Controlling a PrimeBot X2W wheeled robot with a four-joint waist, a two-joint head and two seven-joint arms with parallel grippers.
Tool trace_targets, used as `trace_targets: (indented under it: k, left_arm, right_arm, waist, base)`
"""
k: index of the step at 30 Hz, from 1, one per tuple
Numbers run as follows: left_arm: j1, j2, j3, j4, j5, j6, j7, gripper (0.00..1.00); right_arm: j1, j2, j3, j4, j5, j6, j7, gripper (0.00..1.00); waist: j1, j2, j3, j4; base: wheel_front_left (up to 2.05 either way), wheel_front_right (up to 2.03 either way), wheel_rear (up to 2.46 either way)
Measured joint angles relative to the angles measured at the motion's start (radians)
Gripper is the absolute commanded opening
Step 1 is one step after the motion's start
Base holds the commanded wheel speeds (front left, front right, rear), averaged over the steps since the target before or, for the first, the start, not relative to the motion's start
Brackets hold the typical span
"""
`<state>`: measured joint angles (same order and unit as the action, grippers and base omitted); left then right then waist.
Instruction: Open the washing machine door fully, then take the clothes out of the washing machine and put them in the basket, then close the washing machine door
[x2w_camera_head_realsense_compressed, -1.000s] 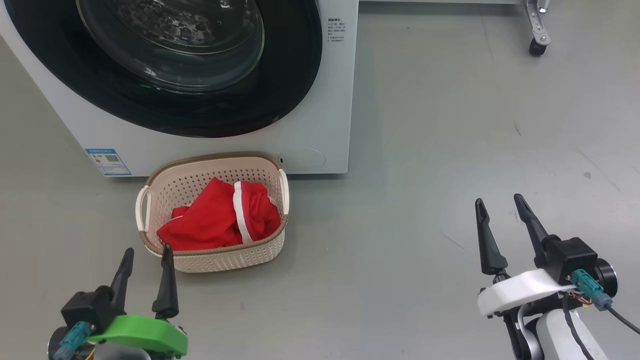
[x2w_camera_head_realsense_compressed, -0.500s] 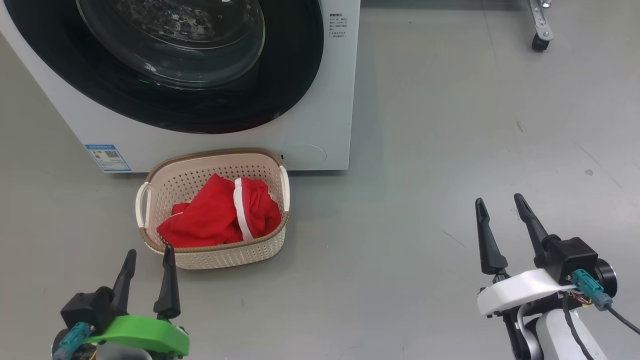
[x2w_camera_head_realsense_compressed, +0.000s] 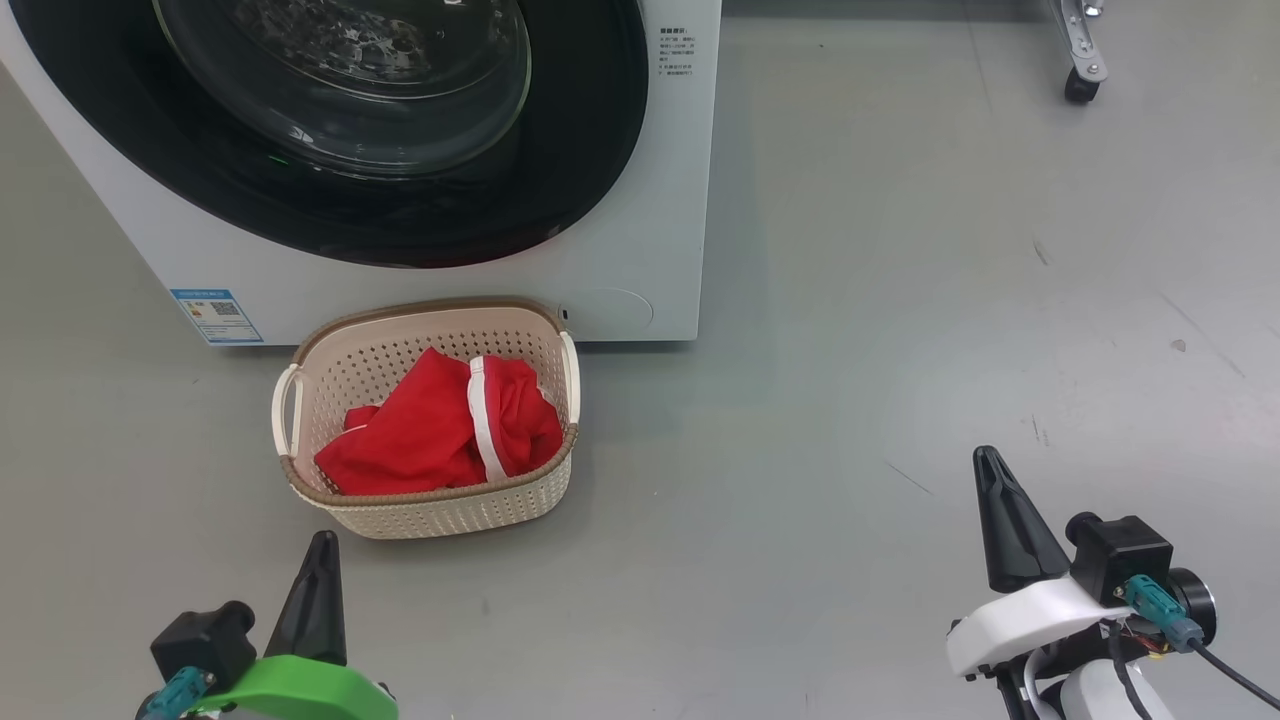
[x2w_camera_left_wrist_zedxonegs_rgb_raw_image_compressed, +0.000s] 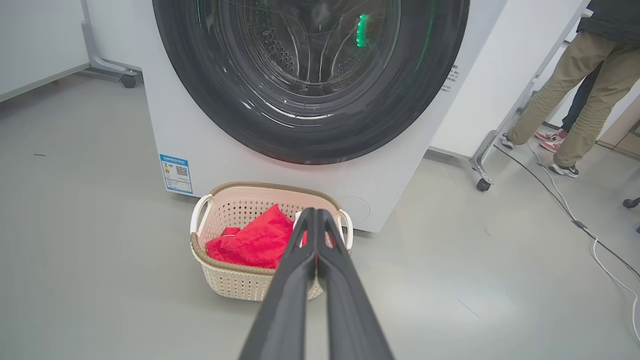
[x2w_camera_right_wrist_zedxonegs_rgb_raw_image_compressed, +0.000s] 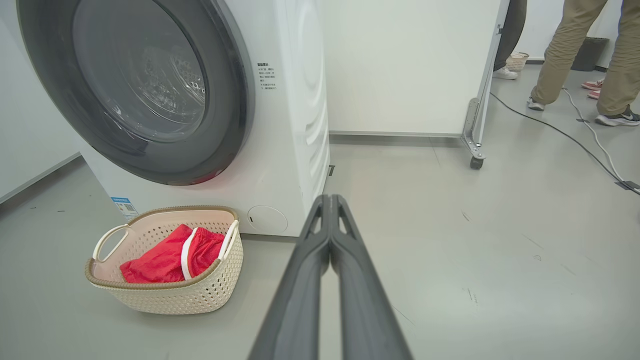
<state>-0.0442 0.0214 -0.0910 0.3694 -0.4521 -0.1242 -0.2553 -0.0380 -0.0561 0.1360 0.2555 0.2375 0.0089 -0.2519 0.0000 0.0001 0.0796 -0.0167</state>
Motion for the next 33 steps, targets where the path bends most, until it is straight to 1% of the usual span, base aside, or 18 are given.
trace_targets:
  k: [6,13,19,33]
  left_arm:
    - [0.005,-0.002,0.001,0.0,-0.043,0.0,0.009,0.0]
    - [0.005,-0.002,0.009,-0.007,-0.15,0.0,0.036,0.0]
    - [0.005,-0.002,0.02,-0.015,-0.214,0.0,0.054,0.0]
    - [0.005,-0.002,0.042,-0.027,-0.385,0.0,0.111,0.0]
  right_arm:
    - [0.007,0.0,-0.006,0.004,0.041,0.001,0.01,0.0]
    - [0.006,0.001,-0.028,0.004,0.148,0.011,0.035,0.0]
    - [0.006,0.002,-0.04,0.005,0.257,0.016,0.055,0.0]
    - [0.005,0.007,-0.082,0.008,0.449,0.034,0.116,0.0]
  waist:
    - [0.0,0.0,-0.004,0.0]
    - [0.0,0.0,-0.01,0.002]
    - [0.0,0.0,-0.015,0.003]
    - [0.0,-0.0001,-0.026,0.006]
  base:
    - [0.0,0.0,0.0]
    - [0.0,0.0,0.0]
    - [0.0,0.0,0.0]
    - [0.0,0.0,0.0]
